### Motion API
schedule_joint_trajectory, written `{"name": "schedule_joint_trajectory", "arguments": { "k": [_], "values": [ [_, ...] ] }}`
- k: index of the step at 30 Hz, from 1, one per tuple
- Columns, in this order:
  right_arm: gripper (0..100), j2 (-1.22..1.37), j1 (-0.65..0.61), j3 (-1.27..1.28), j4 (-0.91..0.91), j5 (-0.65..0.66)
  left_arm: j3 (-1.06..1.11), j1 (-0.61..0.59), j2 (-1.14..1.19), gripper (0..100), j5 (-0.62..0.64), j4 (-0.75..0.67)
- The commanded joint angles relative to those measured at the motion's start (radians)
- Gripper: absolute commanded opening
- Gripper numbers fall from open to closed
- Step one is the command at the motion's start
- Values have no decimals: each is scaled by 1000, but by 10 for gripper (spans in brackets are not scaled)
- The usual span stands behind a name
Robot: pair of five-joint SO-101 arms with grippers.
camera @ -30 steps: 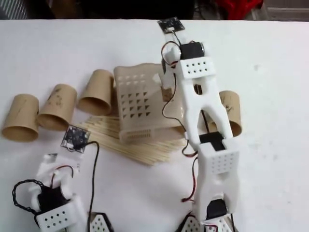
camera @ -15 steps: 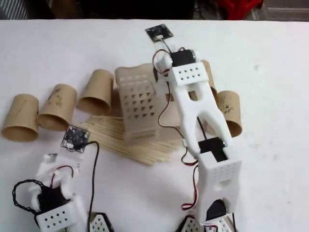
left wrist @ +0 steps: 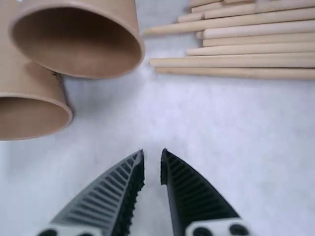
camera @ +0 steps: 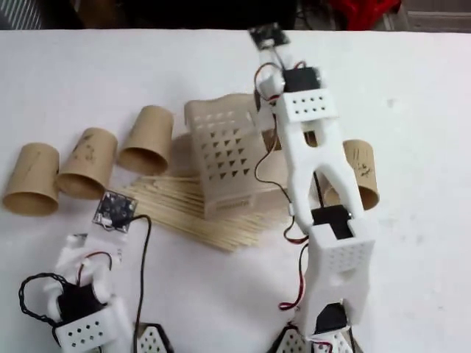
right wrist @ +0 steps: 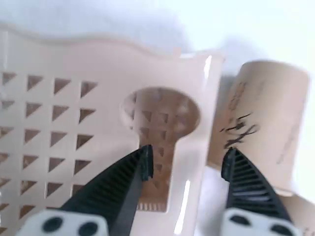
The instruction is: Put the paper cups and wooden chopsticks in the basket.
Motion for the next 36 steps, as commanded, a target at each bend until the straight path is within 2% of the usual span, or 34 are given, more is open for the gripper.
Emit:
{"name": "schedule_joint_trajectory", "arguments": {
  "k": [1,12,25,27,31,33,36],
  "values": [
    [238,5,7,-77,-62,9,0,-7,5,80,12,-21],
    [239,94,73,-84,-111,11,0,-10,5,80,12,-21],
    [231,245,77,-84,-200,17,0,-12,5,80,12,-21],
    [178,249,77,-84,-199,17,0,-12,5,80,12,-21],
    [7,219,77,-86,-209,17,0,-12,5,80,12,-21],
    [37,199,77,-86,-206,11,0,-12,5,80,12,-21],
    [15,160,77,-86,-193,8,0,-8,5,76,12,-21]
  ]
}}
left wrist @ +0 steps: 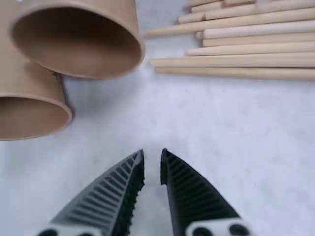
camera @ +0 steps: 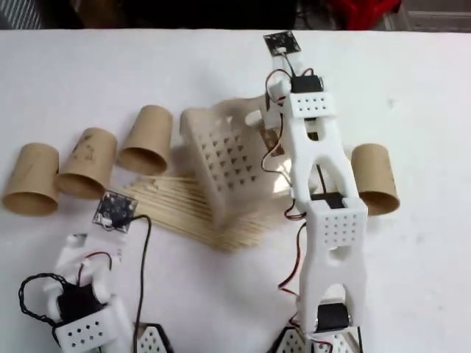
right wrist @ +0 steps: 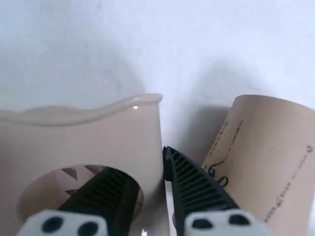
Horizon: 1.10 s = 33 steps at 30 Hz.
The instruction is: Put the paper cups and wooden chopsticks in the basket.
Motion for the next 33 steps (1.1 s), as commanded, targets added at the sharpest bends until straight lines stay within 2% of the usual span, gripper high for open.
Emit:
{"name": "schedule_joint_trajectory", "arguments": {
  "k": [1,10,15,21,24,28,33],
  "values": [
    [17,-122,8,-31,5,-12,0,-7,5,76,14,-21],
    [15,-349,4,-29,38,-150,-83,-7,1,79,11,-18],
    [15,-510,5,-29,36,-196,-307,-7,5,79,11,81],
    [15,-645,-2,-29,-1,-224,-597,-7,45,94,14,118],
    [15,-662,-2,-20,-19,-224,-738,33,202,168,23,147],
    [15,-673,-2,-31,-19,-279,-1011,162,507,215,169,190],
    [15,-745,-2,6,-41,-269,-1468,338,857,248,298,381]
  ]
}}
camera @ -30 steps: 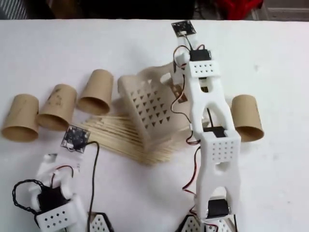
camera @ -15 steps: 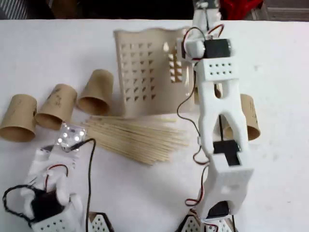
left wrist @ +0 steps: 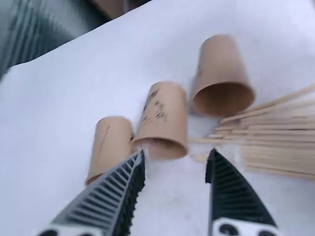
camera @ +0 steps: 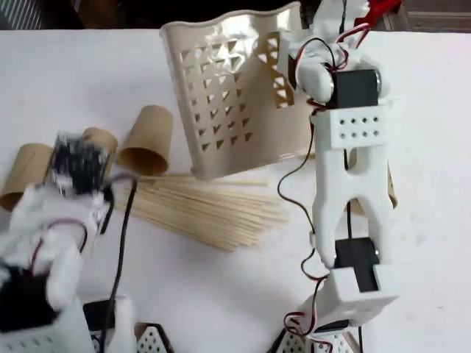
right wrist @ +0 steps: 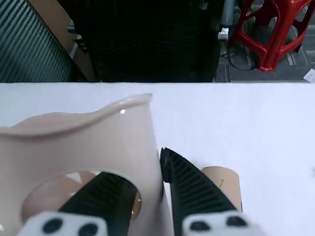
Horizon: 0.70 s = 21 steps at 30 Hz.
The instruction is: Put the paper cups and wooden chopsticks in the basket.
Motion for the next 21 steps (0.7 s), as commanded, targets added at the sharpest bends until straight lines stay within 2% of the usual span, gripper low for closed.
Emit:
{"name": "schedule_joint_trajectory", "arguments": {
  "k": [1,4,8,17,21],
  "values": [
    [15,-136,-7,9,-41,32,-473,177,337,276,103,183],
    [15,-185,-4,28,8,130,-727,263,487,317,115,311],
    [15,-188,4,48,154,155,-876,305,561,312,175,322],
    [15,-111,2,71,154,153,-807,524,562,315,315,321],
    [15,-59,5,71,145,153,-781,570,567,349,353,316]
  ]
}}
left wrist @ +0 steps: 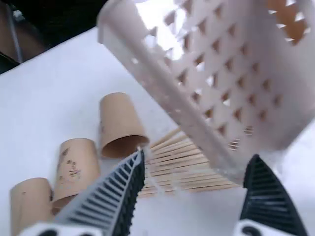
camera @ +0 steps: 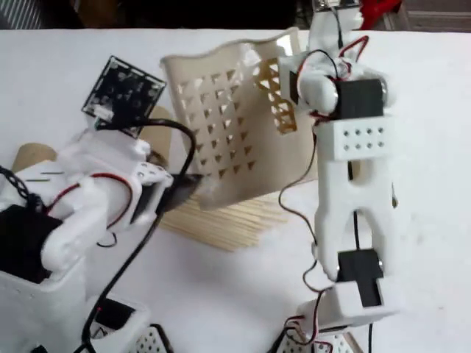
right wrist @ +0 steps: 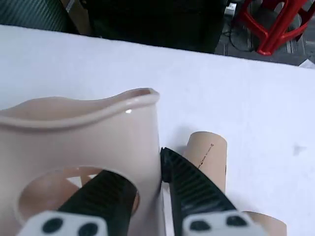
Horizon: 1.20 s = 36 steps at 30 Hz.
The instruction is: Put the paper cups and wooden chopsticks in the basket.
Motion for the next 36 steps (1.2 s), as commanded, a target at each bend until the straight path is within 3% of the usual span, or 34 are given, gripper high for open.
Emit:
{"name": "schedule_joint_trajectory", "arguments": {
  "k": [1,9,15,20,26,36],
  "values": [
    [15,5,8,-12,-18,9,37,58,7,352,37,-20],
    [15,7,-28,-69,28,15,457,-53,7,351,-14,-431],
    [15,13,-84,-195,116,71,643,-156,38,351,-41,-680],
    [15,15,-124,-192,150,110,595,-202,252,351,-2,-810],
    [15,2,-136,-89,39,114,423,-251,522,351,46,-893],
    [15,-193,-186,279,-71,114,325,-275,682,353,58,-961]
  ]
}}
